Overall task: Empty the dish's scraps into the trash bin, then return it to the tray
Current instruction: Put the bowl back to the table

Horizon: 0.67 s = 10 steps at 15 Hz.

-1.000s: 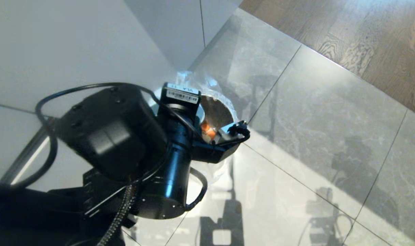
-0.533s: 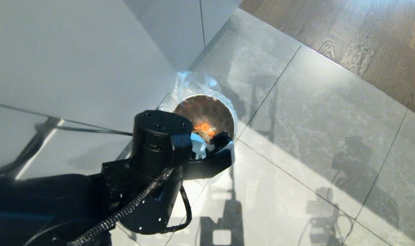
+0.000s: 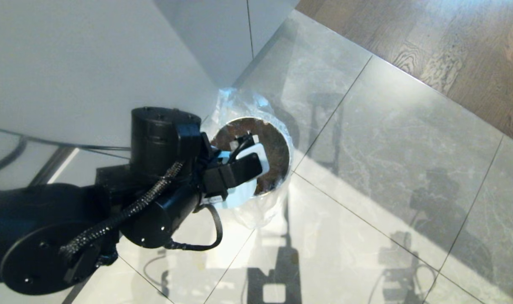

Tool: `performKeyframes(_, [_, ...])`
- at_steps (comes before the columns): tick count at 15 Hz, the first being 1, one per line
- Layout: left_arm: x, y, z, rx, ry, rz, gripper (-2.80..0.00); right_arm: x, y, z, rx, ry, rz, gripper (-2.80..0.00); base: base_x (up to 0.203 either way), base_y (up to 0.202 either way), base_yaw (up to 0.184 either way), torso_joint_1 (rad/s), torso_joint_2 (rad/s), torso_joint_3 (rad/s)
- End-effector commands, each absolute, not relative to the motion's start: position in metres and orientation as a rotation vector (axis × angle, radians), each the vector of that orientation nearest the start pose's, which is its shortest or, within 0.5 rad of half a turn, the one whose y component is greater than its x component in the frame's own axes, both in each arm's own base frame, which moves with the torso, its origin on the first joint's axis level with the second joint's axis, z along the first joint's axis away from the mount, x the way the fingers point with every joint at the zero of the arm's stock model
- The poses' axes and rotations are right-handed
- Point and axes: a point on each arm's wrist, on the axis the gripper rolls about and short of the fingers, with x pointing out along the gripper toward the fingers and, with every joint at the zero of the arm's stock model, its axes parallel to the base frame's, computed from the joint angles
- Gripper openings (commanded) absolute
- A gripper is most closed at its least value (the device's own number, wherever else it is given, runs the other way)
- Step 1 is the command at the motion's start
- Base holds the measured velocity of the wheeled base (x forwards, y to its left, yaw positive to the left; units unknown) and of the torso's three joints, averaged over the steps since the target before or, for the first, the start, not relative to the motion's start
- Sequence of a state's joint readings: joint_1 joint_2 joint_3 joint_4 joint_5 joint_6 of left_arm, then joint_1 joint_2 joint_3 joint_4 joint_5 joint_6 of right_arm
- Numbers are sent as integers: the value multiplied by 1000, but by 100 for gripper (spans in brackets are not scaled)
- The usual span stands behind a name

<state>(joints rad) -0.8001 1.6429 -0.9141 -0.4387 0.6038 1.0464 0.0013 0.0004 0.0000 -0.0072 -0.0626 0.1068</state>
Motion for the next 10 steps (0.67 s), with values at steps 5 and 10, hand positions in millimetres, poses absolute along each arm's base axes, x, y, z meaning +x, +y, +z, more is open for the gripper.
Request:
performKeyframes(5, [205, -182, 229, 1068, 132, -261, -280, -23, -1, 76, 108, -10, -61, -280, 0, 0, 0, 0, 0, 0])
performKeyframes(10, [192, -173, 227, 724, 239, -371, -280, -23, -1, 76, 108, -9, -61, -280, 0, 0, 0, 0, 0, 0])
